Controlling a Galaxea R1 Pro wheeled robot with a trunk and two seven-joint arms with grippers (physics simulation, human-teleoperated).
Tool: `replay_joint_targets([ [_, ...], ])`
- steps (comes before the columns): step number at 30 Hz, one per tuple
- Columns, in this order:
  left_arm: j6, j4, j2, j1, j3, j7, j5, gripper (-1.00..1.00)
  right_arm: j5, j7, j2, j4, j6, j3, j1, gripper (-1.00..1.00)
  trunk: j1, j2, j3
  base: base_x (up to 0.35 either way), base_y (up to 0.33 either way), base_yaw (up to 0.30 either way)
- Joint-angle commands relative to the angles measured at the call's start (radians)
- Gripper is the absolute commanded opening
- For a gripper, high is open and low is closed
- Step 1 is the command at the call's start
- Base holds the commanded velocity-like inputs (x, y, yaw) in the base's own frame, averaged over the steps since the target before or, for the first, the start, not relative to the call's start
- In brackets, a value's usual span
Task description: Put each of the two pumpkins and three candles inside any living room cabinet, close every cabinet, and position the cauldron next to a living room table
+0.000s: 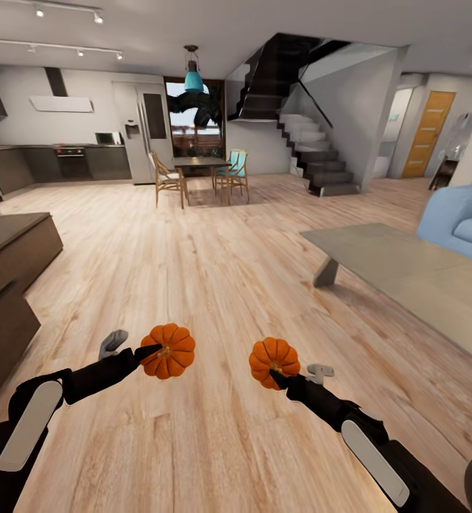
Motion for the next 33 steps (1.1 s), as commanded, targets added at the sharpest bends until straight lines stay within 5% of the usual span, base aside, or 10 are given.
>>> replay_joint_targets([
  [1,0.006,0.000,0.000,-0.001,0.002,-0.006,0.006,-1.00,-0.008,-0.001,0.000,-0.001,0.003,0.001,-0.001,-1.00,0.000,0.000,-0.001,0.336,0.000,0.000],
  [13,0.004,0.000,0.000,-0.001,0.000,-0.006,0.008,-1.00,-0.007,0.000,0.000,-0.001,0.003,0.006,-0.001,-1.00,0.000,0.000,-0.001,0.337,0.000,0.004],
  [18,0.004,0.000,0.000,-0.001,0.000,-0.006,0.008,-1.00,-0.003,0.001,0.000,-0.001,0.002,0.007,-0.001,-1.00,0.000,0.000,-0.001,0.339,0.000,0.215],
  [25,0.004,0.000,0.000,-0.001,0.001,-0.006,0.008,-1.00,0.058,-0.001,-0.001,-0.007,0.002,0.001,-0.001,-1.00,0.000,0.000,-0.001,0.340,0.000,0.266],
  [33,0.004,0.000,0.000,-0.001,0.001,-0.006,0.008,-1.00,0.063,0.001,-0.002,-0.012,0.004,-0.001,-0.001,-1.00,0.000,0.000,-0.002,0.340,0.000,0.197],
])
